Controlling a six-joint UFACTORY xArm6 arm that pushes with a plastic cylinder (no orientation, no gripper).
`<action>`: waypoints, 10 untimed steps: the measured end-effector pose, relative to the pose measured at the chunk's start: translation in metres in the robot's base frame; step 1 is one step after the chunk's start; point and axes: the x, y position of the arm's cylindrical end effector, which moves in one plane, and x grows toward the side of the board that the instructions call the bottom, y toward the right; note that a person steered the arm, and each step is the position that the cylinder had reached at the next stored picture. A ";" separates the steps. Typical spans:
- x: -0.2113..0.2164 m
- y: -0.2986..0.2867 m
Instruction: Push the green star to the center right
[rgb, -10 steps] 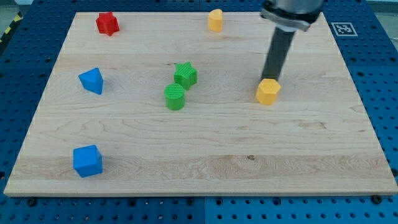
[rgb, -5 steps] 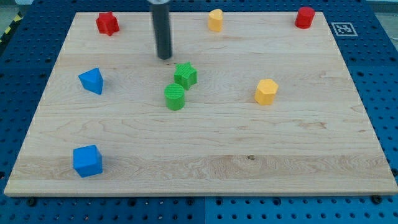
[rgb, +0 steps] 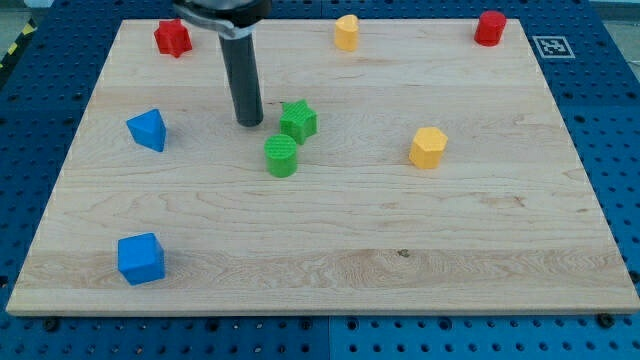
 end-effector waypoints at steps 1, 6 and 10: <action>0.010 0.015; 0.000 0.090; -0.056 0.129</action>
